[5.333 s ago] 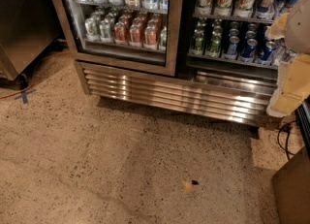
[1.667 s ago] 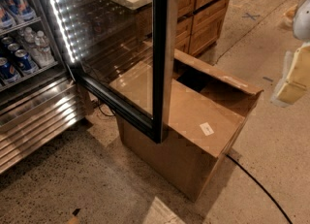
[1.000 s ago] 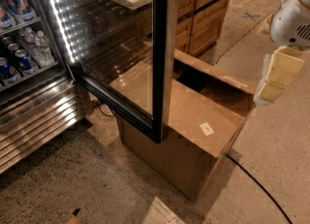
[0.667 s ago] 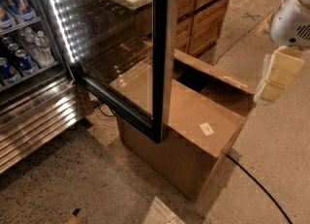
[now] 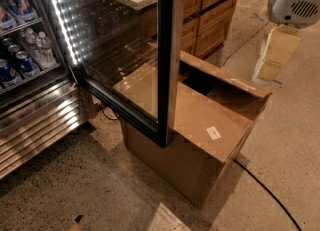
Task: Close right fridge door
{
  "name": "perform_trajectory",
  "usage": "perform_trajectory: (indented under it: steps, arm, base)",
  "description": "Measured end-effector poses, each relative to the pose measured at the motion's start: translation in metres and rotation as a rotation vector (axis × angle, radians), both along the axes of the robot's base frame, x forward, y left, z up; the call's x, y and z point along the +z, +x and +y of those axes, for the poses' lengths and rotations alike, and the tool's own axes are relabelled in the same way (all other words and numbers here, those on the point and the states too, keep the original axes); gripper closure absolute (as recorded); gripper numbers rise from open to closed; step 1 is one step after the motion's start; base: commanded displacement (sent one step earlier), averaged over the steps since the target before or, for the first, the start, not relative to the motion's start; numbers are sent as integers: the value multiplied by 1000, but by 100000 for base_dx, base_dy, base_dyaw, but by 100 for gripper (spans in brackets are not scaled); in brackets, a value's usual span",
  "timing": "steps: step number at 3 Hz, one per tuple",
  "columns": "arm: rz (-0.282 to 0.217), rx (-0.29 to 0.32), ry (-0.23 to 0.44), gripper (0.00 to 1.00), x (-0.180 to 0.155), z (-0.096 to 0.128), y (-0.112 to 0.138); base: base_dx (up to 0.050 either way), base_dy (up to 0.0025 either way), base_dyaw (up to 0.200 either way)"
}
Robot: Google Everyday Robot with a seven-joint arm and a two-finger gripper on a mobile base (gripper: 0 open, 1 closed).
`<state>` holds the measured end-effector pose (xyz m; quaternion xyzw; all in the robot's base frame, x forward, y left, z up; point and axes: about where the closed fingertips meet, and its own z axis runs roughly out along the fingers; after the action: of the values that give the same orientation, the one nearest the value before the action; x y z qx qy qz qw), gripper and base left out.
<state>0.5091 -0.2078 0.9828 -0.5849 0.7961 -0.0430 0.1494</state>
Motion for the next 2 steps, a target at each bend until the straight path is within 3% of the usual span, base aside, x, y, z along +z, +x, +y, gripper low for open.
perform_trajectory:
  steps: [2]
  arm:
    - [124, 27, -3, 0, -65, 14, 6]
  base:
    - [0, 0, 0]
